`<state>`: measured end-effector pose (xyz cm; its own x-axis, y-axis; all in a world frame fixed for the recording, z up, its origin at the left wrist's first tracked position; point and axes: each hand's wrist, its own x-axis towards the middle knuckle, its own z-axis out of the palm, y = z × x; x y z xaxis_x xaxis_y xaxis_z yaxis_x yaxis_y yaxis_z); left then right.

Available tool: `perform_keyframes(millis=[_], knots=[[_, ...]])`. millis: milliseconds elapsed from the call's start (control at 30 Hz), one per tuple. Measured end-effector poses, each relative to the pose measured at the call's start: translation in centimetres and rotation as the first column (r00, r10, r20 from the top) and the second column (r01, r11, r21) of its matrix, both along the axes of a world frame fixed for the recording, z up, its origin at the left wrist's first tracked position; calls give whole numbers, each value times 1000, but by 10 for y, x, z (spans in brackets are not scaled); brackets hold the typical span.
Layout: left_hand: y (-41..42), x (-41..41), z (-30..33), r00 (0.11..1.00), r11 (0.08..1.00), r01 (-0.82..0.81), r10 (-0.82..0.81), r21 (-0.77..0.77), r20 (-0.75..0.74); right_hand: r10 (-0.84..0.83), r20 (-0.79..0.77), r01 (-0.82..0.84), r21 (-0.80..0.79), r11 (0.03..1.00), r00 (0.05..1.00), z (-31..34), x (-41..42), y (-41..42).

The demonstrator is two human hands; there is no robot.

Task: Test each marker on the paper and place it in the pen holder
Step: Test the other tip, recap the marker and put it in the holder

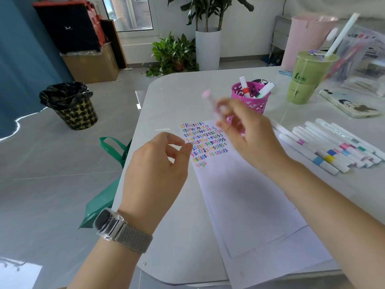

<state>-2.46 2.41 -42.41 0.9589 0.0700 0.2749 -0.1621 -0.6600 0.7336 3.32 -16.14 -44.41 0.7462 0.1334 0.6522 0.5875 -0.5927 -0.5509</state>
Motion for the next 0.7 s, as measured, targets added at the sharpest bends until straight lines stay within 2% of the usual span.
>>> perform_keyframes(millis=[67, 167, 267, 333, 467, 600, 633, 700], knots=[[2, -1, -2, 1000, 997, -12, 13, 78, -14, -87, 22, 81, 190, 978, 996, 9, 12, -10], [1, -3, -3, 999, 993, 4, 2, 114, -53, -178, 90, 110, 501, 858, 980, 22, 26, -28], [-1, -3, -3, 998, 992, 19, -11, 123, -63, -272, 60, 167, 657, 735, 960, 28, 33, -44], [-1, -3, -4, 998, 991, 14, -6, 132, -61, -289, -1, 232, 599, 766, 957, 26, 37, -54], [0, -2, -4, 998, 989, 19, -10, 146, -66, -325, -178, 366, 308, 878, 929, 19, 43, -63], [-1, -3, -6, 995, 978, 40, -21, 203, -94, -323, -312, 362, 77, 929, 893, 17, 40, -60], [-1, -4, -6, 994, 974, 49, -26, 222, -107, -327, -326, 366, 64, 928, 887, 16, 40, -58], [-3, -5, -8, 992, 964, 64, -33, 257, -123, -337, -343, 402, 139, 905, 877, 19, 38, -58]])
